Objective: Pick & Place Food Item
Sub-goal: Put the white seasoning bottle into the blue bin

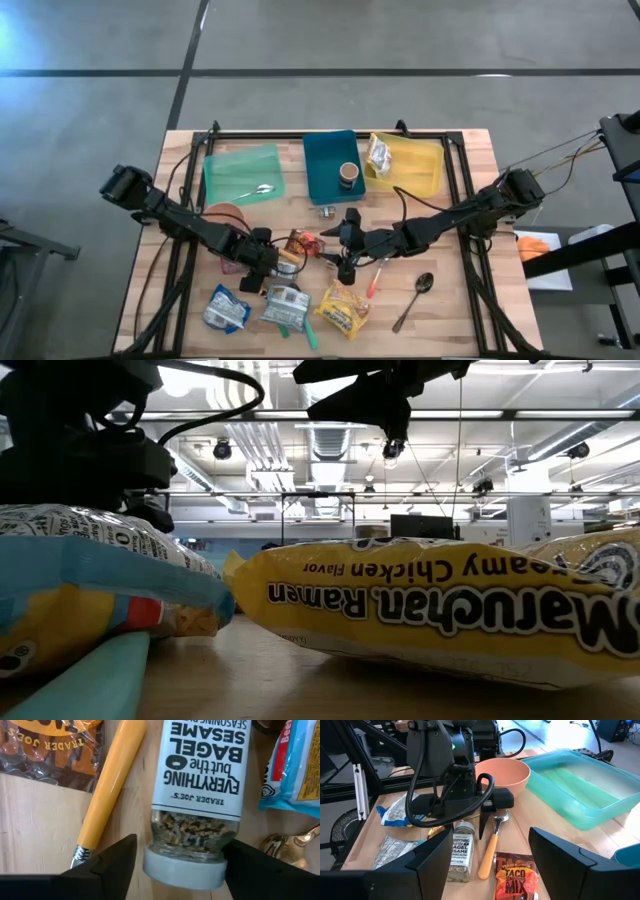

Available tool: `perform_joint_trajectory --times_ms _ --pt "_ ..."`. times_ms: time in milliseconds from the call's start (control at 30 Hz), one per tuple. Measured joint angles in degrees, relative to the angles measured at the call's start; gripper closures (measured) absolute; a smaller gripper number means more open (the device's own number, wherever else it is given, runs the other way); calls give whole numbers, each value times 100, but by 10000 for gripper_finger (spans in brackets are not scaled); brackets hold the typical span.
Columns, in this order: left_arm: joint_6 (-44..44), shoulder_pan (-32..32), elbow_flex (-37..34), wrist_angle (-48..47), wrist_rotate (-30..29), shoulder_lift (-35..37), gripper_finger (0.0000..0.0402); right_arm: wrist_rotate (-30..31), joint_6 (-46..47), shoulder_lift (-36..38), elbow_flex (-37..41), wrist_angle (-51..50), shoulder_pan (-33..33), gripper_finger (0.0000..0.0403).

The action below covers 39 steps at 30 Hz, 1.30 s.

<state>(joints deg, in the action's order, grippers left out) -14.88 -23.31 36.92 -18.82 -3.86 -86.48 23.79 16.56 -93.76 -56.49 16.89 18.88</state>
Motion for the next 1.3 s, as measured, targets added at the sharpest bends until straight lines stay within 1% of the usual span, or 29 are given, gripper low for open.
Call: perform_joint_trajectory --times_ms 167,200,600,767,933,1067,1200,1300 --pt "122 0 -16 16 8 0 194 0 0 0 0 2 1 142" --pt "140 0 -16 18 18 2 199 0 0 0 0 2 1 142" --pt "136 2 -14 18 98 8 199 -23 -6 0 0 -4 2 142" --pt "3 2 9 -46 205 63 199 -30 -46 0 0 -108 17 142" --pt "-61 0 386 -568 214 154 199 -33 -46 1 0 -184 54 142" --pt "-93 0 692 -721 216 252 199 -110 -46 19 0 -355 104 142" --pt "-493 4 1009 -796 212 385 199 -177 -133 76 0 -693 238 142" --pt "-867 13 1279 -791 205 486 199 -25 -539 76 -42 -1102 397 142"
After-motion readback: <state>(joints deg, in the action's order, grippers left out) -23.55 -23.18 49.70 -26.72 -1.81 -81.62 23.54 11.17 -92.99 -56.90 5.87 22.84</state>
